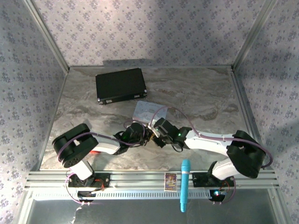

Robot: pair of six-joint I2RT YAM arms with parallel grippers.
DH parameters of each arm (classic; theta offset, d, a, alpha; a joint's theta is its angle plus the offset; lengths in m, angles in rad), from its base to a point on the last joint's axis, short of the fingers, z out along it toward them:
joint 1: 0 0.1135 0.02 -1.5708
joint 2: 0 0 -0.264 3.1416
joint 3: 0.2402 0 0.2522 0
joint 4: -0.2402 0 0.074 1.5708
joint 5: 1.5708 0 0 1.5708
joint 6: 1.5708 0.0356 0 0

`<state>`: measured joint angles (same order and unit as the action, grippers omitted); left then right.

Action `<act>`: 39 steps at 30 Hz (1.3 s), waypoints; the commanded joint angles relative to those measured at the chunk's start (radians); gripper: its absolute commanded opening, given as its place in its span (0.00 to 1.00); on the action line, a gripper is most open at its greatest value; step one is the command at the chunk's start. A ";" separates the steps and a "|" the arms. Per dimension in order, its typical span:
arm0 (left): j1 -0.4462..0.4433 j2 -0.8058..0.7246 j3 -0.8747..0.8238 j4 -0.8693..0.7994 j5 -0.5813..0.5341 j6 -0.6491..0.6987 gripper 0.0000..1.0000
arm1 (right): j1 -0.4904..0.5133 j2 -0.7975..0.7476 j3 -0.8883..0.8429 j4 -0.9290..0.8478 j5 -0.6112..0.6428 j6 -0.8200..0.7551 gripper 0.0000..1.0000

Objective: Unlock a padlock with a key

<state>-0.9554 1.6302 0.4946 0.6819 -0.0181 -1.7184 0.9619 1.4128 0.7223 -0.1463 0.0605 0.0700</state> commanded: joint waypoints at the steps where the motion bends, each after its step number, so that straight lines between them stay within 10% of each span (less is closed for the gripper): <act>1: -0.003 -0.012 -0.016 -0.047 0.045 -0.014 0.00 | -0.010 -0.037 -0.029 -0.005 -0.022 -0.030 0.25; 23: -0.008 -0.027 -0.002 -0.065 0.055 -0.011 0.00 | -0.069 -0.038 -0.067 0.097 -0.099 -0.068 0.10; 39: -0.009 -0.019 0.005 -0.060 0.066 -0.018 0.00 | -0.058 -0.029 -0.090 0.091 -0.060 -0.098 0.17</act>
<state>-0.9558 1.6173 0.4946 0.6617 -0.0029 -1.7187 0.8955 1.3678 0.6323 -0.0410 -0.0467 -0.0017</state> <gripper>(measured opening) 0.125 0.181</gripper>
